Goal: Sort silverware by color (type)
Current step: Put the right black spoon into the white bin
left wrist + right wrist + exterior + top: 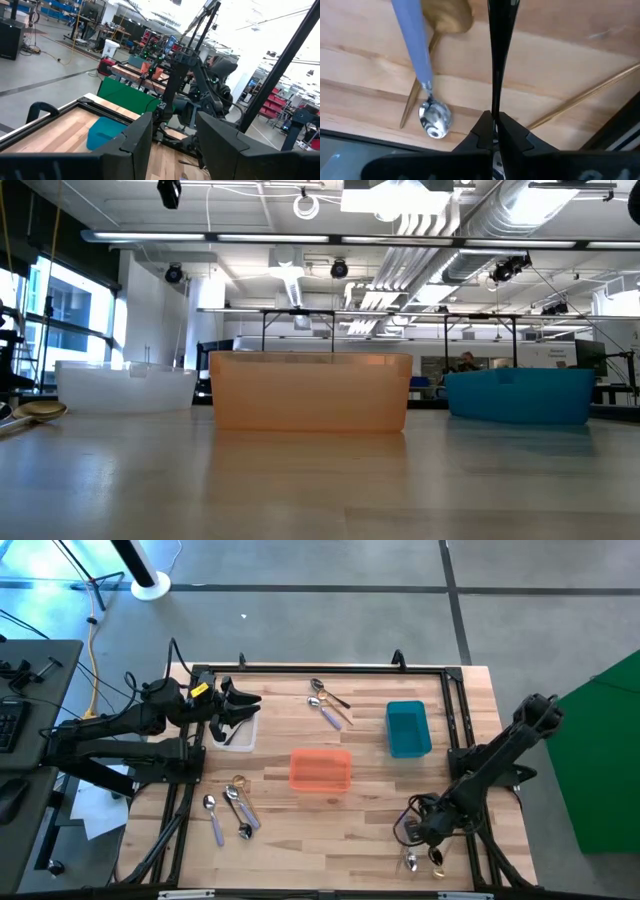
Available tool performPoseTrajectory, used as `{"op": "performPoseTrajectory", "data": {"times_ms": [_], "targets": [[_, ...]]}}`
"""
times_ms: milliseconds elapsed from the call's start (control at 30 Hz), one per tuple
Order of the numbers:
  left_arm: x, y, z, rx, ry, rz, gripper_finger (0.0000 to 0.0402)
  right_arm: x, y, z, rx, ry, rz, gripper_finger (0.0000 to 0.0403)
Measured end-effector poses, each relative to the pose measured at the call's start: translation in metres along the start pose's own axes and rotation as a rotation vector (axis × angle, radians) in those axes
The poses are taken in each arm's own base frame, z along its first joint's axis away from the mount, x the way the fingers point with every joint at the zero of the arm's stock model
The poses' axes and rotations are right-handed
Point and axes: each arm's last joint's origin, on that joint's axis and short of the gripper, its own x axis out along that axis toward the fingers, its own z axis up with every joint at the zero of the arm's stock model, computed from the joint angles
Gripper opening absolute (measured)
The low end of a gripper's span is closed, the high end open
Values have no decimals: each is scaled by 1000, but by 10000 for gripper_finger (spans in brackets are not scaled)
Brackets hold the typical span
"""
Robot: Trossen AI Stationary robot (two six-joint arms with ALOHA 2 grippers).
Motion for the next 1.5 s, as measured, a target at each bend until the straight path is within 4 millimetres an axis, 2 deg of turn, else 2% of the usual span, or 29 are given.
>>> {"op": "performPoseTrajectory", "data": {"times_ms": [333, 767, 1167, 1500], "targets": [[0, 0, 0, 0, 1, 1, 145, -17, -1, 5, -14, -91, 118, 0], [0, 0, 0, -2, 0, 1, 145, -31, 39, 20, -198, -216, 482, 0], [0, 0, 0, -52, 0, 0, 145, -56, 75, 37, -490, -396, 781, 0], [0, 0, 0, -106, 0, 2, 145, -80, 94, 70, -692, -685, 851, 0]]}}
